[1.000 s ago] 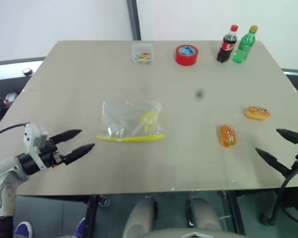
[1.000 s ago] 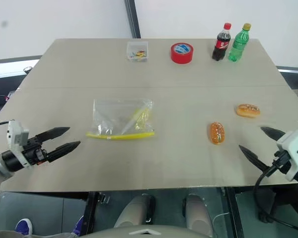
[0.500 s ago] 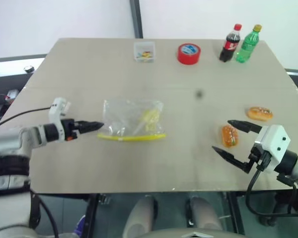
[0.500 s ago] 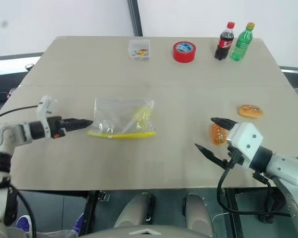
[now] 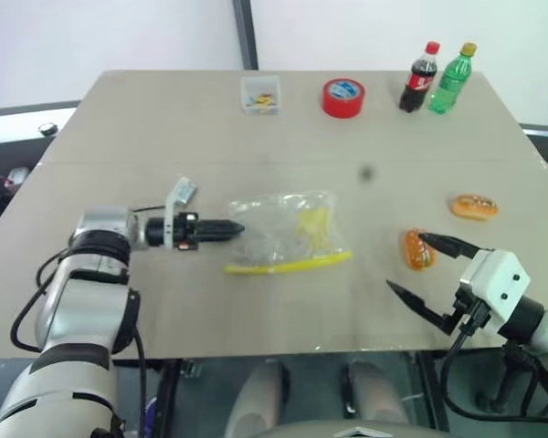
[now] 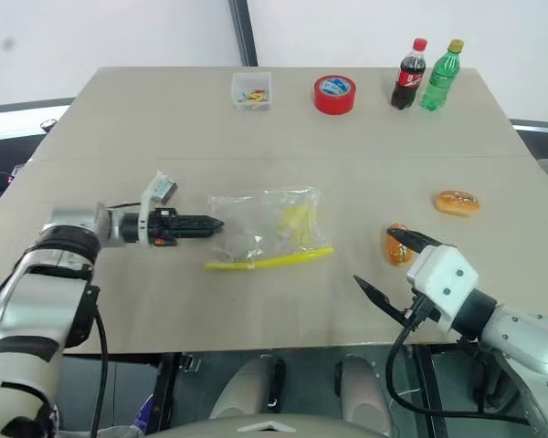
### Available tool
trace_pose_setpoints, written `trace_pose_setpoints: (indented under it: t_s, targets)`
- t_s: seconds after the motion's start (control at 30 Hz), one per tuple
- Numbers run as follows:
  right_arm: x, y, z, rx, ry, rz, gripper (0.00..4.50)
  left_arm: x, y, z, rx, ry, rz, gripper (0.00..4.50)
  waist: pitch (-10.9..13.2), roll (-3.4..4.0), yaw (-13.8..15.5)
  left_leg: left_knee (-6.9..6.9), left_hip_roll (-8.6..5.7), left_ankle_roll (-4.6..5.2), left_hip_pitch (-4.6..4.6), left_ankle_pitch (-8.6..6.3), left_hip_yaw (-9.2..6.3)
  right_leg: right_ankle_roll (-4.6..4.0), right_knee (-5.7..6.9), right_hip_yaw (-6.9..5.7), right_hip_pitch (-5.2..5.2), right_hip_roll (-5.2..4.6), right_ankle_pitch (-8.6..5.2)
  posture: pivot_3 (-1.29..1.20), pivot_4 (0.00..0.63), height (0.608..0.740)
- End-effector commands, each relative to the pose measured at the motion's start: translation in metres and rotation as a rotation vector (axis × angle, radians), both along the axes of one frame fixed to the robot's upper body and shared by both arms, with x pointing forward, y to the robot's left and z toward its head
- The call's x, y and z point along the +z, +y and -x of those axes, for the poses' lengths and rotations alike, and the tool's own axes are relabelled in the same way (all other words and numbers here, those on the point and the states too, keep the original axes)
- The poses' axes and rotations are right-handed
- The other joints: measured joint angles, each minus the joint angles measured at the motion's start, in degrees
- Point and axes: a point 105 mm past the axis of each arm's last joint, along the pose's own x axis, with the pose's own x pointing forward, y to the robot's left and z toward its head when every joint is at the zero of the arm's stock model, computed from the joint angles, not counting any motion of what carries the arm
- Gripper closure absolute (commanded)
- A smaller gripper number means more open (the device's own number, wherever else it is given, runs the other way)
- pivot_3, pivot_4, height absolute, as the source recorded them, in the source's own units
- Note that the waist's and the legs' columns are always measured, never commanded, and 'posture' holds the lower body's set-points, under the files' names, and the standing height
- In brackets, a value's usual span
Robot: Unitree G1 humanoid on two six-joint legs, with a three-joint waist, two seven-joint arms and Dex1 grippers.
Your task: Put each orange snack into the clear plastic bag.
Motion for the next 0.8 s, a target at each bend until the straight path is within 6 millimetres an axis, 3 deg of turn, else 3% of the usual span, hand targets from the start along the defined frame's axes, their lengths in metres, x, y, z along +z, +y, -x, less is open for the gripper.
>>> trace_pose_setpoints:
  t_s: [0.03, 0.17, 0.27, 0.4, 0.57, 0.67, 0.77, 0.8]
  targets:
    - [0.007, 0.010, 0.000, 0.003, -0.085, 0.016, 0.00, 0.004, -0.013, 0.004, -0.017, 0.057, 0.096, 2.78, 0.0, -0.04, -0.1, 0.06, 0.00, 0.00, -0.03, 0.00, -0.01, 0.00, 0.03, -0.01, -0.01, 0.01, 0.00, 0.00, 0.150, 0.740]
    - [-0.004, 0.020, -0.010, 0.001, -0.128, 0.091, 0.00, 0.026, -0.029, 0.004, -0.029, 0.098, 0.248, 4.48, 0.0, -0.02, 0.1, 0.18, 0.00, 0.00, -0.04, 0.00, -0.03, 0.01, 0.11, -0.01, -0.02, 0.01, 0.00, 0.00, 0.150, 0.740]
    - [-0.011, 0.028, -0.020, 0.005, -0.182, 0.164, 0.00, 0.049, -0.039, 0.006, -0.040, 0.129, 0.351, 4.48, 0.1, -0.06, 0.0, 0.31, -0.01, 0.00, -0.10, 0.00, -0.06, 0.01, 0.14, -0.04, -0.02, 0.02, 0.00, 0.00, 0.150, 0.740]
    - [-0.026, 0.038, -0.049, -0.020, -0.254, 0.305, 0.00, 0.093, -0.047, 0.009, -0.052, 0.123, 0.512, 4.48, 0.1, -0.07, -0.3, 0.47, 0.00, -0.01, -0.20, 0.00, -0.09, 0.01, 0.24, -0.04, -0.11, 0.03, 0.00, 0.00, 0.150, 0.740]
    - [-0.026, 0.054, -0.091, -0.117, -0.349, 0.327, 0.00, 0.110, -0.053, 0.010, -0.064, 0.066, 0.556, 4.48, 0.1, -0.14, -1.3, 0.49, 0.02, -0.28, -0.18, 0.16, -0.05, 0.00, 0.45, 0.03, -0.20, 0.00, 0.00, 0.00, 0.150, 0.740]
    - [-0.015, 0.062, -0.128, -0.230, -0.427, 0.304, 0.00, 0.110, -0.056, 0.012, -0.065, 0.054, 0.552, 4.48, 0.1, -0.13, -1.3, 0.54, 0.03, -0.40, -0.16, 0.23, 0.07, -0.02, 0.77, 0.22, -0.40, -0.06, 0.01, 0.00, 0.150, 0.740]
    - [-0.011, 0.063, -0.150, -0.300, -0.483, 0.332, 0.00, 0.112, -0.056, 0.012, -0.049, 0.052, 0.559, 4.48, 0.1, -0.11, -1.3, 0.56, 0.03, -0.46, -0.19, 0.27, 0.09, -0.03, 0.94, 0.31, -0.53, -0.10, 0.02, 0.00, 0.150, 0.740]
    - [-0.007, 0.063, -0.154, -0.322, -0.495, 0.316, 0.26, 0.114, -0.055, 0.011, -0.042, 0.046, 0.561, 4.50, 0.1, -0.12, -1.1, 0.56, 0.02, -0.46, -0.19, 0.27, 0.09, -0.03, 0.96, 0.33, -0.54, -0.10, 0.02, 0.00, 0.150, 0.740]
